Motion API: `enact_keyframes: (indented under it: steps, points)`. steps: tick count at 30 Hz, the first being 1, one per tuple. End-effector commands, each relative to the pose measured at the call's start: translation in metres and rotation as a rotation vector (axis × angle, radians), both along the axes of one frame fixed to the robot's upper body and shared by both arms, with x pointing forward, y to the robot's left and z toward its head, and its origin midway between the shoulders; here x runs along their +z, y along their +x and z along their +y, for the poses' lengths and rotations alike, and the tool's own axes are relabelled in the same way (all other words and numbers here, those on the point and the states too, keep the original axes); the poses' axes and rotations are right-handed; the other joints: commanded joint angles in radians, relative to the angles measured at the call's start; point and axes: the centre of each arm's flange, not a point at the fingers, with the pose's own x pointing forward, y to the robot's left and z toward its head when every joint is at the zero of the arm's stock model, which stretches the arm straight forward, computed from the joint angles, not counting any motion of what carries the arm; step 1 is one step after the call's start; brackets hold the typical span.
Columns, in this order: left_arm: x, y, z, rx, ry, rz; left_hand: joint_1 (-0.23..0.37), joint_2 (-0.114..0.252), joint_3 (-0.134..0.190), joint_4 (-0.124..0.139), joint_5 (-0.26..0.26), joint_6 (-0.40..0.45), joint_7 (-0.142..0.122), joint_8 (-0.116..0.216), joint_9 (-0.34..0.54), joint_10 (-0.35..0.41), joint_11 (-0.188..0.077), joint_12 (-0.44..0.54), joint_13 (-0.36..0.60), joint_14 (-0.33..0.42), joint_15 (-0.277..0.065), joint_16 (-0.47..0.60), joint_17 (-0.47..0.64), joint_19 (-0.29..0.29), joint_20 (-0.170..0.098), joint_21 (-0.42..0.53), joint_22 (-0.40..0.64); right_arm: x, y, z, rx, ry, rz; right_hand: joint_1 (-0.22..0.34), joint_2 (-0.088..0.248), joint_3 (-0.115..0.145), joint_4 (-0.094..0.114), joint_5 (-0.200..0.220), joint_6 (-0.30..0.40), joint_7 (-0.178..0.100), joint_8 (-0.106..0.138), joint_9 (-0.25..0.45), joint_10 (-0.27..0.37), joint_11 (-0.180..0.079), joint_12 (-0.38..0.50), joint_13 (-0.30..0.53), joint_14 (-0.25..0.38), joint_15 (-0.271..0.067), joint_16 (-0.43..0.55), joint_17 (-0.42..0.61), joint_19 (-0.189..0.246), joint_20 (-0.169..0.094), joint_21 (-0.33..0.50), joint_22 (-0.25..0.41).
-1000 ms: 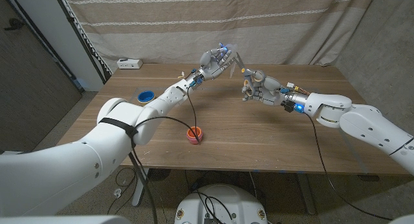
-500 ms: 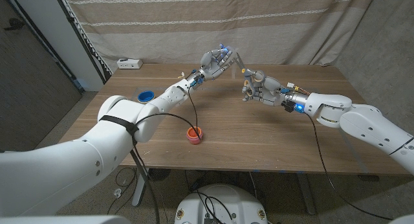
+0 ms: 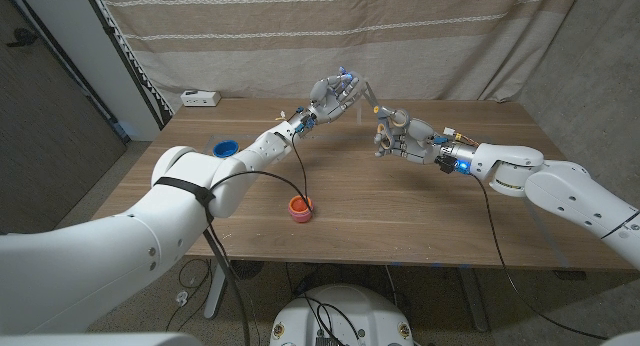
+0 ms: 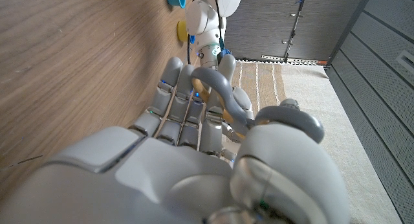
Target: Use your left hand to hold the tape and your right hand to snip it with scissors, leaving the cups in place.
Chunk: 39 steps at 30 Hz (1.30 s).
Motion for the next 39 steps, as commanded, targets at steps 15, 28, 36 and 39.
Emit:
enact_keyframes:
  steps: [15, 28, 36, 39]
  points:
    - [-0.004, -0.007, -0.007, -0.076, 0.017, 0.001, 0.020, -0.002, -0.007, -0.003, 0.002, 0.018, 0.005, 0.021, 0.008, 0.062, -0.030, 0.166, 0.037, 0.045, -0.051, 0.015, 0.029, 0.000, -0.118, 0.016, 0.004, 0.000, -0.001, -0.003, -0.015, 0.005, -0.006, -0.005, 0.007, 0.004, 0.001, 0.000, 0.003, 0.007, -0.008, 0.004, 0.010, -0.003, 0.491, 0.004, -0.004, -0.045, 0.004, -0.001, 0.000, 0.004, 0.004, 0.000]
    - [-0.010, -0.006, -0.009, -0.081, 0.041, 0.013, 0.023, -0.007, -0.013, -0.006, 0.003, 0.024, 0.006, 0.026, 0.007, 0.075, -0.031, 0.174, 0.039, 0.077, -0.051, 0.028, 0.050, 0.010, -0.116, 0.024, 0.004, 0.001, -0.001, -0.007, -0.027, 0.006, -0.011, -0.003, 0.008, 0.006, 0.000, -0.001, 0.006, 0.010, -0.010, 0.004, 0.011, -0.003, 0.492, 0.005, -0.002, -0.048, 0.005, -0.003, 0.000, 0.002, 0.004, 0.000]
    - [-0.013, -0.005, -0.010, -0.075, 0.038, 0.034, 0.026, -0.012, -0.012, -0.007, 0.004, 0.027, 0.005, 0.028, 0.007, 0.078, -0.031, 0.173, 0.038, 0.087, -0.051, 0.029, 0.063, 0.012, -0.114, 0.026, 0.003, 0.002, 0.001, -0.009, -0.033, 0.011, -0.007, -0.005, 0.007, 0.005, 0.001, -0.002, 0.008, 0.010, -0.009, 0.006, 0.011, -0.004, 0.492, 0.005, -0.002, -0.047, 0.006, -0.002, 0.002, 0.001, 0.005, 0.000]
    - [-0.015, -0.003, -0.008, -0.068, 0.037, 0.043, 0.026, -0.013, -0.011, -0.007, 0.004, 0.028, 0.004, 0.027, 0.005, 0.079, -0.031, 0.174, 0.038, 0.090, -0.051, 0.029, 0.067, 0.013, -0.114, 0.026, 0.003, 0.003, 0.001, -0.011, -0.035, 0.016, -0.012, -0.005, 0.007, 0.005, 0.001, -0.002, 0.008, 0.009, -0.010, 0.007, 0.011, -0.003, 0.492, 0.005, -0.002, -0.045, 0.007, -0.001, 0.001, 0.001, 0.005, 0.000]
